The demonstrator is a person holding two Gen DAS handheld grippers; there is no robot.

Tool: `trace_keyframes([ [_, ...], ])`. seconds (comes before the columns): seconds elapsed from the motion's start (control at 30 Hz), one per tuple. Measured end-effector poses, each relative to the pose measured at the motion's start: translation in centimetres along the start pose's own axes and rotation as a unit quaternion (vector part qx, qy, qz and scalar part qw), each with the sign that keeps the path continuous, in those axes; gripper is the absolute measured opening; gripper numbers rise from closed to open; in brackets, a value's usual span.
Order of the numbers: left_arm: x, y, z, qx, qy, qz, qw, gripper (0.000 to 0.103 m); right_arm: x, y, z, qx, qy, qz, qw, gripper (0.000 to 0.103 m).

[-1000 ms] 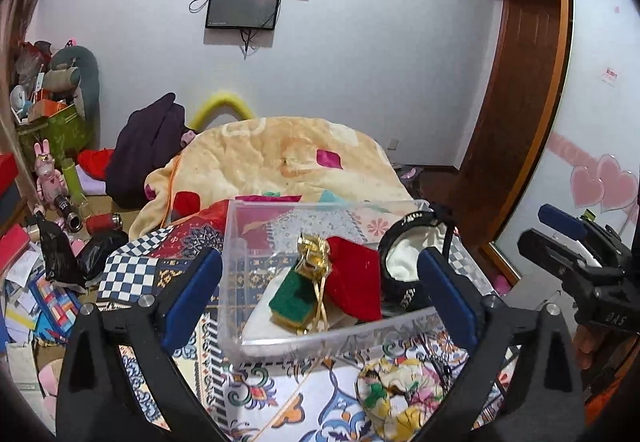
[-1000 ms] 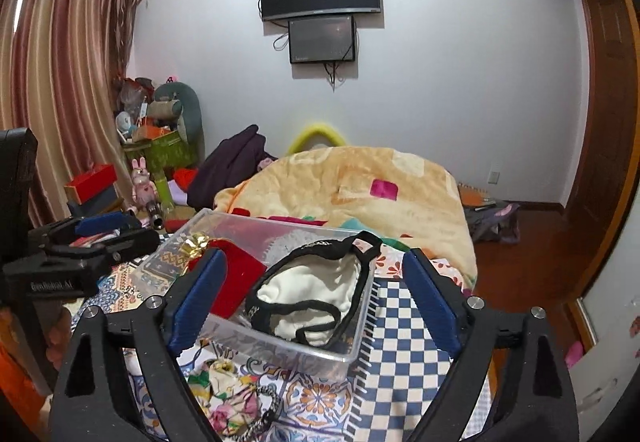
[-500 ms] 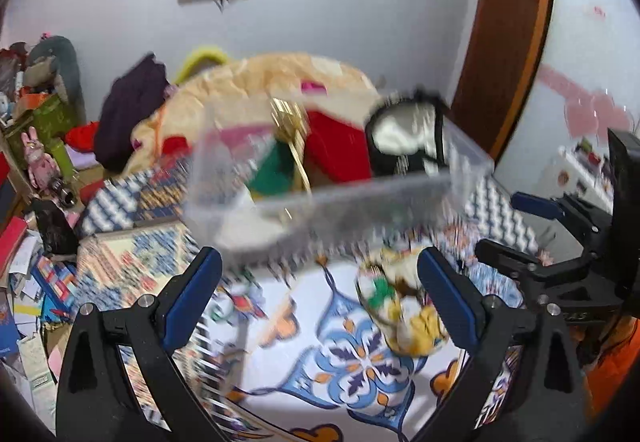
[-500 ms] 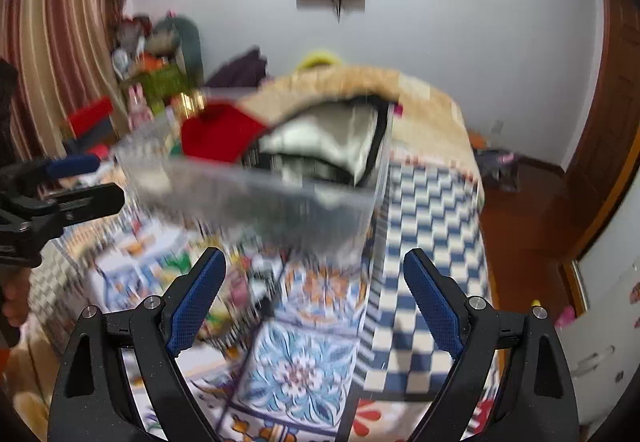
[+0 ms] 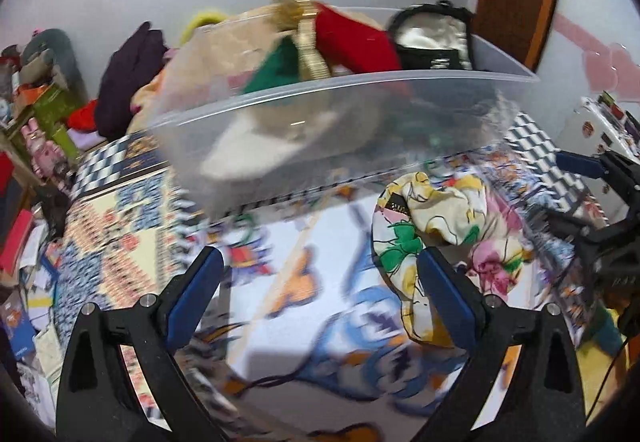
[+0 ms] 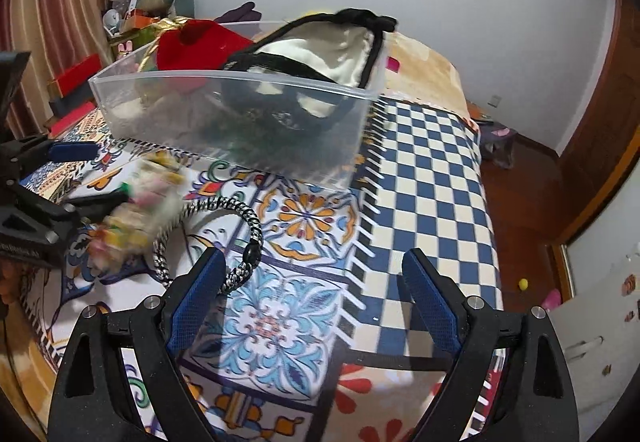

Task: Organize soft objects
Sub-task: 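Grasp the floral cloth with the left tool while the right tool grasps the braided bracelet, then carry the floral cloth and bracelet into the box and open both tools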

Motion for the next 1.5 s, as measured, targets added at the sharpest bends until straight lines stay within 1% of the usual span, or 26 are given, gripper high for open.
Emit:
trace_keyframes([
  [0.07,0.5,0.5,1.2,-0.009,0.007,0.002,0.9999,0.099,0.3,0.0,-0.5,0.011,-0.003,0.005,1.0,0.088],
  [0.1,0.7,0.7,1.8,-0.013,0.011,0.003,0.9998,0.099,0.6,0.1,-0.8,0.009,-0.008,0.006,1.0,0.088],
  [0.2,1.1,1.5,3.1,-0.015,0.024,0.003,0.9996,0.099,1.0,1.0,-1.0,-0.01,-0.029,0.004,1.0,0.088],
  [0.3,0.9,2.8,3.3,-0.003,0.03,-0.008,0.9995,0.099,0.9,1.8,-1.0,-0.029,-0.044,-0.01,0.999,0.088],
  [0.37,0.4,3.6,2.6,0.008,0.03,-0.022,0.9993,0.099,0.5,2.3,-0.7,-0.047,-0.05,-0.018,0.997,0.089],
  [0.43,0.0,4.1,1.7,0.029,0.029,-0.029,0.9987,0.099,0.1,2.5,-0.4,-0.064,-0.048,-0.021,0.997,0.089],
  [0.5,-0.5,4.0,0.4,0.048,0.023,-0.028,0.9982,0.099,-0.5,2.0,0.3,-0.066,-0.041,-0.017,0.997,0.089],
  [0.6,-0.5,3.3,-1.4,0.052,0.006,-0.019,0.9984,0.099,-0.2,1.2,1.0,-0.067,-0.03,-0.002,0.997,0.089],
  [0.7,-0.1,2.1,-2.2,0.06,0.003,0.0,0.9982,0.099,0.6,0.2,1.3,-0.07,-0.028,0.016,0.997,0.089],
  [0.8,0.0,1.2,-2.4,0.065,0.002,0.01,0.9979,0.099,1.2,0.1,1.9,-0.06,-0.013,0.015,0.998,0.088],
  [0.87,0.1,0.9,-2.5,0.062,0.0,0.005,0.998,0.097,1.3,0.2,2.2,-0.05,-0.007,0.009,0.999,0.078],
  [0.93,0.1,0.7,-2.7,0.064,-0.001,0.003,0.9979,0.08,1.6,0.4,2.5,-0.054,-0.007,0.006,0.998,0.06],
  [0.97,0.1,0.4,-2.7,0.068,0.0,0.007,0.9977,0.076,1.6,0.7,2.2,-0.055,-0.008,0.006,0.998,0.055],
  [1.0,0.1,0.4,-2.8,0.063,0.002,0.0,0.998,0.072,1.6,0.7,2.3,-0.057,-0.01,0.004,0.998,0.046],
  [1.03,0.1,0.4,-2.8,0.061,0.003,-0.002,0.9981,0.064,1.4,0.6,2.4,-0.06,-0.01,0.004,0.998,0.038],
  [1.07,0.2,0.4,-2.7,0.062,0.003,-0.005,0.9981,0.06,1.4,0.6,2.5,-0.063,-0.011,0.003,0.998,0.034],
  [1.1,0.1,0.5,-2.7,0.064,0.002,-0.006,0.9979,0.05,1.3,0.6,2.6,-0.065,-0.012,0.003,0.998,0.027],
  [1.13,0.1,0.6,-2.6,0.068,0.002,-0.005,0.9977,0.041,1.3,0.5,2.7,-0.068,-0.013,0.004,0.998,0.022],
  [1.23,-0.1,1.2,-2.4,0.069,0.004,-0.011,0.9975,0.033,0.6,0.6,2.0,-0.074,-0.014,-0.001,0.997,0.016],
  [1.33,-0.4,2.7,-1.6,0.065,0.006,-0.029,0.9974,0.032,0.3,1.2,2.1,-0.079,-0.015,-0.01,0.997,0.015],
  [1.5,-1.4,5.7,-0.6,0.061,0.012,-0.068,0.9958,0.032,-0.9,2.9,2.3,-0.082,-0.011,-0.04,0.996,0.015],
])
Point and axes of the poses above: each gripper's, at about its wrist camera, not at the fingertips, and y roughly against the way its jaws point, z to its left, x to its underside, the point moved 2 cm from there along -y, roughly the way its jaws point
